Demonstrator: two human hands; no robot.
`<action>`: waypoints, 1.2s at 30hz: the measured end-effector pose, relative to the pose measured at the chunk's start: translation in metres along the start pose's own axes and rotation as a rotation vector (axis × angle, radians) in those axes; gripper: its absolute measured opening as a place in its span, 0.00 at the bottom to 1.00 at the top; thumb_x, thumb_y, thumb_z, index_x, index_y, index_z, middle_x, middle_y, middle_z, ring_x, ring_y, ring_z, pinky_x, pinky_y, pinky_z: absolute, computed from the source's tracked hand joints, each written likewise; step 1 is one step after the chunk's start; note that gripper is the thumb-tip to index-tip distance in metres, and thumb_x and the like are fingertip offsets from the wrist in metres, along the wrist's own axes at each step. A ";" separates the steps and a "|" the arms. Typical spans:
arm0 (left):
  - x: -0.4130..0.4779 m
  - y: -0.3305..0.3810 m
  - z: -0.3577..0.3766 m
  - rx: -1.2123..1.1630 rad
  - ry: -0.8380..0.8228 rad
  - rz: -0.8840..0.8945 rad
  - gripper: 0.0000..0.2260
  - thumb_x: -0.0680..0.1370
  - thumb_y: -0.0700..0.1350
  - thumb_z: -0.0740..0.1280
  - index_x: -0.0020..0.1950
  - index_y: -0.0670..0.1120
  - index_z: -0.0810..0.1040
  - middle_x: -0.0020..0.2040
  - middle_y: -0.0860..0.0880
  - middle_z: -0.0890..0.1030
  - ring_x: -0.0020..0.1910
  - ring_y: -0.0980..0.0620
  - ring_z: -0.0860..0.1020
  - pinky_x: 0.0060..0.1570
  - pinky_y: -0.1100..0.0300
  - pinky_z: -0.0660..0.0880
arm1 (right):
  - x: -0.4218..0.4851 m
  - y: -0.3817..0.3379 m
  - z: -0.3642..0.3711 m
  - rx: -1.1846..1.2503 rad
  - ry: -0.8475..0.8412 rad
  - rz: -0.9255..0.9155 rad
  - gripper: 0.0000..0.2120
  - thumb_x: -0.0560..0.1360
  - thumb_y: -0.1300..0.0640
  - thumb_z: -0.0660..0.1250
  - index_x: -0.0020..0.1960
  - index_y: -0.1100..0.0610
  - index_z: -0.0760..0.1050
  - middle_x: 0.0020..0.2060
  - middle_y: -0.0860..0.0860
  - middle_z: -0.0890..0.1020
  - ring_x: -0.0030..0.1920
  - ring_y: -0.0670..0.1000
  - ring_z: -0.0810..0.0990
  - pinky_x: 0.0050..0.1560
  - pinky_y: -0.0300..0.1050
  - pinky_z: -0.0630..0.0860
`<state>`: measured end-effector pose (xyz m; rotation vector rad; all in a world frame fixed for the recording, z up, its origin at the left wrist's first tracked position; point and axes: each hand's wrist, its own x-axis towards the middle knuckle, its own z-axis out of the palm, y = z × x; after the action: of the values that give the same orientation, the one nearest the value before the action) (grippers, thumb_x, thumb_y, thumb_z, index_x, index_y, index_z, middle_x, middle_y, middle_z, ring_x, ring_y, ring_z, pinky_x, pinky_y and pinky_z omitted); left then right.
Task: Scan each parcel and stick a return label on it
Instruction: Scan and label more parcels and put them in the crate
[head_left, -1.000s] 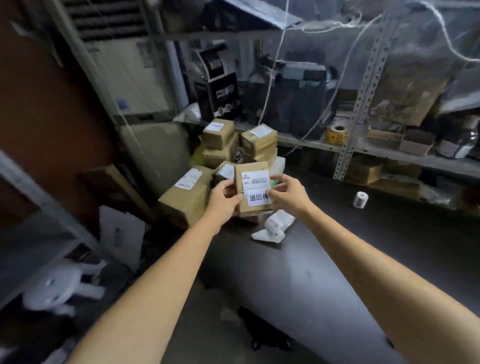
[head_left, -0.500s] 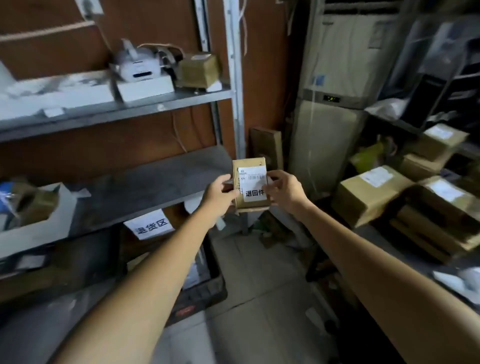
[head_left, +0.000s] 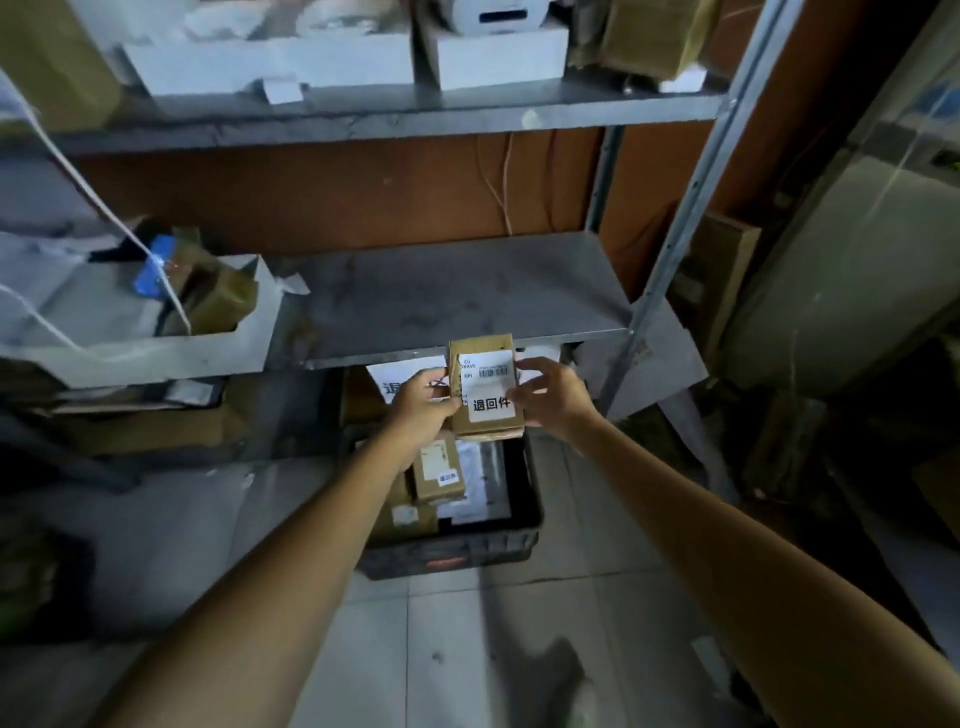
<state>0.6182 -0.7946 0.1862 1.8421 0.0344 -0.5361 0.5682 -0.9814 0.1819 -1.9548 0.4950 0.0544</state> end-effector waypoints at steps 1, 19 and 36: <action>0.011 -0.009 -0.003 -0.008 0.007 -0.023 0.22 0.78 0.34 0.66 0.71 0.46 0.69 0.54 0.48 0.79 0.48 0.52 0.81 0.43 0.54 0.82 | 0.012 0.005 0.009 -0.016 -0.028 -0.002 0.21 0.75 0.59 0.72 0.66 0.52 0.74 0.49 0.52 0.85 0.49 0.54 0.85 0.50 0.56 0.83; 0.289 -0.237 0.079 -0.087 -0.026 -0.328 0.26 0.76 0.31 0.68 0.71 0.47 0.69 0.60 0.38 0.76 0.55 0.39 0.79 0.48 0.42 0.80 | 0.262 0.257 0.133 -0.089 -0.207 0.211 0.24 0.74 0.58 0.73 0.68 0.50 0.71 0.54 0.53 0.83 0.51 0.53 0.83 0.49 0.52 0.83; 0.465 -0.448 0.115 0.107 -0.099 -0.368 0.32 0.73 0.30 0.70 0.74 0.48 0.66 0.62 0.45 0.79 0.61 0.43 0.78 0.57 0.41 0.78 | 0.408 0.461 0.260 -0.126 -0.211 0.269 0.26 0.75 0.61 0.72 0.70 0.49 0.71 0.56 0.53 0.81 0.55 0.54 0.81 0.48 0.56 0.84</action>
<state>0.8665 -0.8575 -0.4174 1.9206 0.2873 -0.8998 0.8201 -1.0397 -0.4348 -1.9646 0.6223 0.4681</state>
